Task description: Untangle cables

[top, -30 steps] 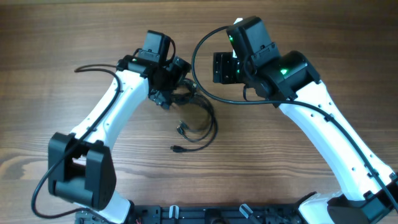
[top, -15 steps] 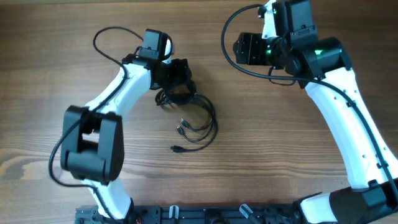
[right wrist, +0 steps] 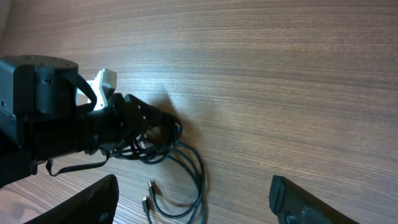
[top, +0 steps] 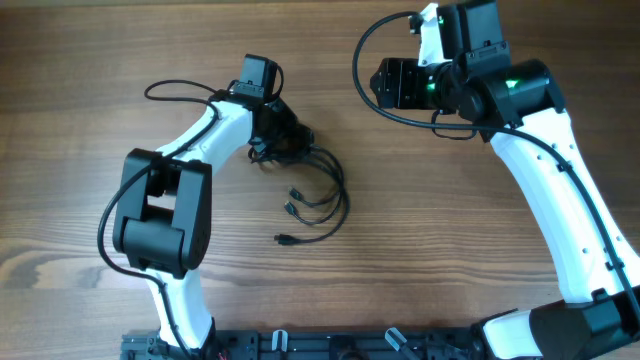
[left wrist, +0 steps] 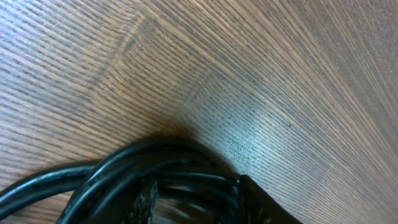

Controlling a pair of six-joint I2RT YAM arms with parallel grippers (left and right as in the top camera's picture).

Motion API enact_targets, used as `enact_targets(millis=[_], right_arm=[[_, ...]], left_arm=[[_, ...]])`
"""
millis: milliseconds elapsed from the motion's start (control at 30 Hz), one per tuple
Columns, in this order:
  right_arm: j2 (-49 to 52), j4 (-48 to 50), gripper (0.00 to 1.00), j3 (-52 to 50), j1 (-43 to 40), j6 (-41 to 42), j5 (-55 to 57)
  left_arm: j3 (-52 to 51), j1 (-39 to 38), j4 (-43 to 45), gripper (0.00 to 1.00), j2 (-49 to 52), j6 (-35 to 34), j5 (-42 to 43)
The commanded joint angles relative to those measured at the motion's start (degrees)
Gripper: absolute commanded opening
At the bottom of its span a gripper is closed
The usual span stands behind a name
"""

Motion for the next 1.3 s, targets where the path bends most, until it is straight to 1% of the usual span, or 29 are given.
enact_targets(millis=[0,67,100,133,200,267,300,333,367,400,467,533,567,633,667,800,900,1000,1200,1267], right_arm=[[0.9,-0.1,0.79,0.1,0.3,-1.9,-1.1],[0.9,-0.2,0.79,0.1,0.3,-2.0,-1.1],[0.9,-0.1,0.79,0.1,0.3,-2.0,-1.1],[0.9,0.0,0.79,0.1,0.3,-2.0,-1.1],[0.9,0.5,0.79,0.1,0.3,-2.8,-1.2],[1.0,0.7,0.8,0.1,0.3,-3.5,-1.7],[1.0,0.8,0.79,0.1,0.3,-3.5,-2.0],[1.0,1.0,0.79,0.1,0.3,-3.5,-2.7],[1.4,1.8,0.79,0.1,0.3,-3.5,-4.5],[2.0,2.6,0.79,0.1,0.3,-3.5,-6.4],[5.0,4.6,0.79,0.1,0.7,-3.2,-10.9],[8.8,6.6,0.79,0.1,2.0,-1.4,-14.1],[11.5,7.1,0.77,0.1,3.4,0.4,-13.7],[16.4,7.8,0.74,0.1,5.6,3.4,-13.7],[18.6,8.3,0.72,0.1,6.6,4.9,-13.7],[27.5,12.4,0.68,0.1,8.7,11.6,-13.7],[31.2,14.7,0.66,0.1,9.0,12.8,-13.7],[33.4,16.7,0.64,0.1,9.2,13.3,-13.7],[38.4,19.1,0.59,0.1,11.8,14.8,-12.2],[39.0,19.5,0.53,0.1,11.9,14.8,-12.2]], left_arm=[[-0.3,-2.2,0.0,0.42,4.2,-0.9,-1.3],[-0.3,-2.1,0.0,0.07,4.0,-0.4,-0.1],[-0.3,-1.5,0.3,0.04,3.2,1.2,3.1],[-0.3,-0.7,2.1,0.04,1.7,7.1,9.2],[-0.3,0.9,5.2,0.04,-2.3,15.8,21.0],[-0.3,2.5,5.5,0.04,-6.6,22.3,30.7],[-0.3,3.2,5.0,0.04,-8.5,24.8,33.9],[-0.3,3.9,4.1,0.04,-10.3,25.1,34.6],[-0.3,5.0,2.9,0.04,-12.6,25.0,34.6],[-0.3,6.4,1.7,0.04,-14.6,23.1,32.7],[-0.3,10.3,-2.7,0.04,-18.3,15.2,22.3],[-0.3,13.8,-5.1,0.04,-20.2,11.4,14.8],[-0.3,16.0,-6.0,0.04,-20.4,9.9,12.1],[-0.3,18.0,-7.1,0.04,-20.3,9.8,11.3],[-0.3,18.4,-7.8,0.06,-20.3,9.8,10.4],[-0.3,18.7,-11.9,0.06,-20.3,10.0,8.4],[-0.3,18.7,-13.5,0.07,-20.3,10.0,8.4],[-0.3,18.7,-16.3,0.05,-20.3,10.0,8.4],[-0.3,18.7,-16.7,0.04,-20.3,10.0,8.4],[-0.3,18.7,-16.7,0.04,-20.3,9.9,8.5]])
